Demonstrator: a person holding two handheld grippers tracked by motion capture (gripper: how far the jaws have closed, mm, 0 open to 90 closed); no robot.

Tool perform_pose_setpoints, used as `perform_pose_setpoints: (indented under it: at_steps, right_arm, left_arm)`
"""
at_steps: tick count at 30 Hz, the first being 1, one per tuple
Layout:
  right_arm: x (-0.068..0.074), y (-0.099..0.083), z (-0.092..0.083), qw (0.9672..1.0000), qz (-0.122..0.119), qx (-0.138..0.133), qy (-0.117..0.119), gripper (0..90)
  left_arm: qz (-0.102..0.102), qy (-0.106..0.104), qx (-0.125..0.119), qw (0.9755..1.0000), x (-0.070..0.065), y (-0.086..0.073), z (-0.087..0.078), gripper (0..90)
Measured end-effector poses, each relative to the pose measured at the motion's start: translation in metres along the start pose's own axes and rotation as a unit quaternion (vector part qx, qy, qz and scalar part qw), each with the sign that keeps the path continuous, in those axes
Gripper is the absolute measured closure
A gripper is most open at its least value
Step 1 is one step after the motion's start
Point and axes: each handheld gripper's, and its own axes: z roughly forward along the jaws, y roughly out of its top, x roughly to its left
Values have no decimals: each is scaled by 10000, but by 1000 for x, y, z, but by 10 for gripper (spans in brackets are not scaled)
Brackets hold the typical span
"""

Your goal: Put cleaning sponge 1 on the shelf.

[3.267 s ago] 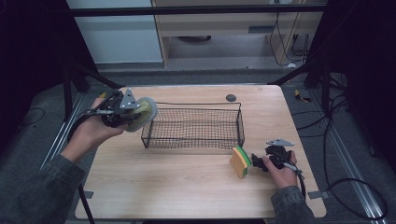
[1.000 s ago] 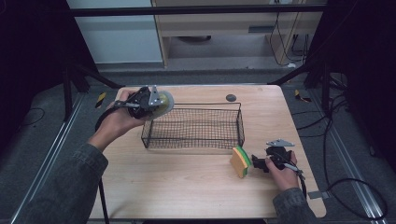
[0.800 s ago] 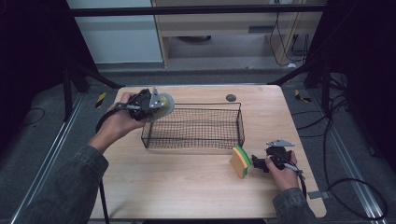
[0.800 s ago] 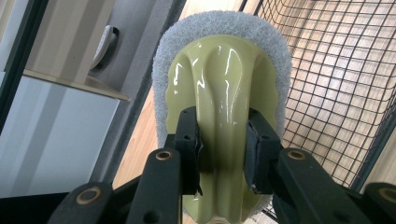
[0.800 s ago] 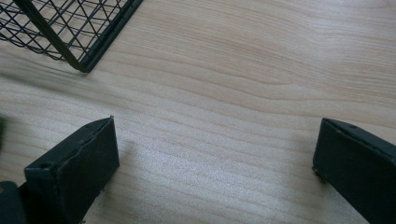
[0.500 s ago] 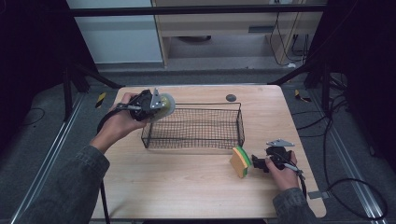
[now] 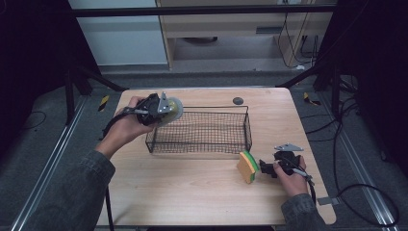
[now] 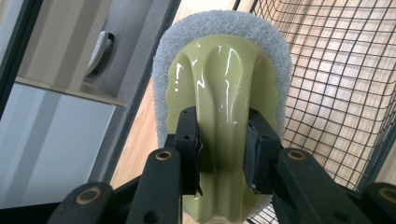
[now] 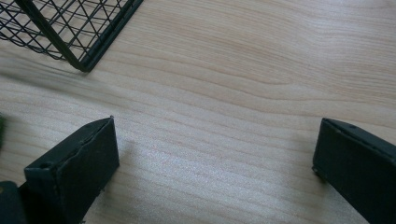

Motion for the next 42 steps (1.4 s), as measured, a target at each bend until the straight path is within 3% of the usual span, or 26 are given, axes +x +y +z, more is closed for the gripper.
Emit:
perform_pose_setpoints:
  at_steps: [7, 42]
  right_arm:
    - [-4, -1, -2, 10000, -40, 7, 89, 5]
    - [-6, -3, -3, 10000, -21, 0, -7, 6]
  left_arm:
    - [-34, 1, -51, 10000, 0, 0, 2, 700]
    - [-11, -93, -118, 9999, -6, 1, 13, 700]
